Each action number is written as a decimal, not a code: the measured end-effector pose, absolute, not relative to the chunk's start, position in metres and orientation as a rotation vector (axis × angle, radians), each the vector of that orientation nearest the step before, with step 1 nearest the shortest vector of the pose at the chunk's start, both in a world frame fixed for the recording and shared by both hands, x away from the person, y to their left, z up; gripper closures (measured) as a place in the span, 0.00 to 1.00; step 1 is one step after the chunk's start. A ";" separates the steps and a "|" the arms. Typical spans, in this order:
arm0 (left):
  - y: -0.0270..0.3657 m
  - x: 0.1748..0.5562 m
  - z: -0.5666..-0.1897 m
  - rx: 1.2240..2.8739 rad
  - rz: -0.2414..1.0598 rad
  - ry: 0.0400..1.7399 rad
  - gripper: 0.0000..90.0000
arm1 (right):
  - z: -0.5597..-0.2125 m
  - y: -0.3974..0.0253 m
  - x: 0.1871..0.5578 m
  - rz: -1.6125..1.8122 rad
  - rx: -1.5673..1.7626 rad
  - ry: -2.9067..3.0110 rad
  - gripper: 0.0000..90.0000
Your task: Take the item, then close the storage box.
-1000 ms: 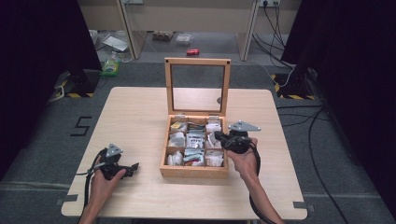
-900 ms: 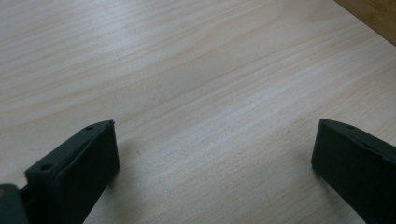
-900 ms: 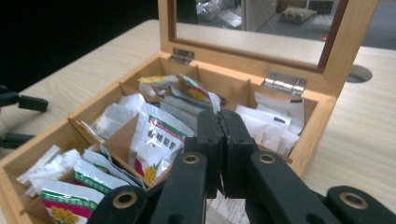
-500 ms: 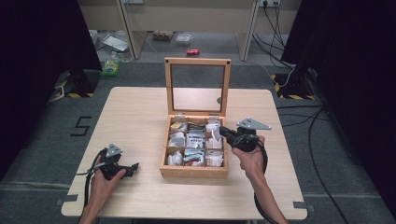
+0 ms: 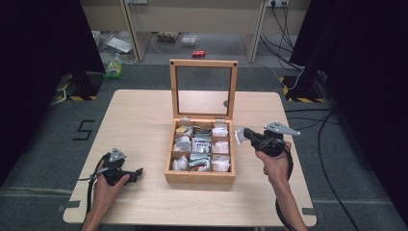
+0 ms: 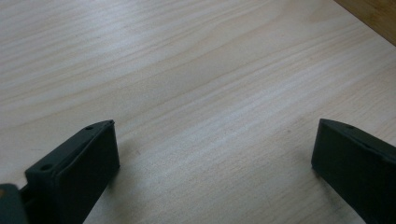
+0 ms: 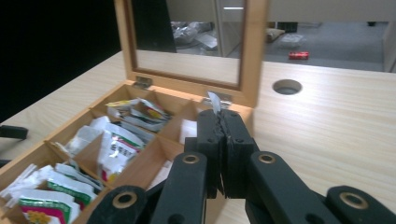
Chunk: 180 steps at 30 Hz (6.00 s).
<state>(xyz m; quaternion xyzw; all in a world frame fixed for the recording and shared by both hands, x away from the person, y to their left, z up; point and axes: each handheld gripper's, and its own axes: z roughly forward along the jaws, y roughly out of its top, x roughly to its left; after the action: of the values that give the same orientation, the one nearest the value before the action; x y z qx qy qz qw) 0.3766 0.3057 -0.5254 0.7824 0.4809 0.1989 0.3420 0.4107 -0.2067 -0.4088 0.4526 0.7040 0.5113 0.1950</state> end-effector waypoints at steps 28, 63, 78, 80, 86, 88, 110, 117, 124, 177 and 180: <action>0.306 0.377 -0.525 2.033 0.517 1.251 0.00 | -0.459 -0.231 0.426 1.281 1.437 2.000 0.98; 0.306 0.377 -0.525 2.034 0.516 1.251 0.00 | -0.488 -0.233 0.430 1.192 1.508 2.046 0.94; 0.306 0.377 -0.525 2.034 0.516 1.251 0.00 | -0.493 -0.245 0.432 1.134 1.565 2.030 0.81; 0.306 0.377 -0.525 2.033 0.516 1.251 0.00 | -0.493 -0.245 0.432 1.128 1.571 2.023 0.79; 0.306 0.377 -0.525 2.034 0.516 1.251 0.00 | -0.489 -0.249 0.432 1.138 1.593 1.980 0.68; 0.306 0.377 -0.525 2.034 0.516 1.251 0.00 | -0.487 -0.249 0.433 1.155 1.583 1.979 0.67; 0.306 0.377 -0.525 2.033 0.516 1.251 0.00 | -0.455 -0.232 0.438 1.307 1.478 1.988 0.48; 0.306 0.376 -0.525 2.033 0.517 1.253 0.00 | -0.455 -0.226 0.439 1.299 1.468 2.004 0.45; 0.306 0.376 -0.525 2.035 0.517 1.250 0.00 | -0.452 -0.218 0.442 1.317 1.436 2.013 0.43; 0.305 0.374 -0.525 2.039 0.514 1.242 0.00 | -0.431 -0.167 0.528 1.360 1.348 1.965 0.41; 0.305 0.374 -0.525 2.038 0.513 1.243 0.00 | -0.431 -0.164 0.532 1.360 1.346 1.963 0.41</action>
<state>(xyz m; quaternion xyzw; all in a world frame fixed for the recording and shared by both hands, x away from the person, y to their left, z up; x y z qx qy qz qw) 0.3738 0.3050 -0.5254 0.7842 0.4780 0.1974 0.3428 0.5321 -0.1644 -0.4315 0.4811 0.7019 0.4862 0.1988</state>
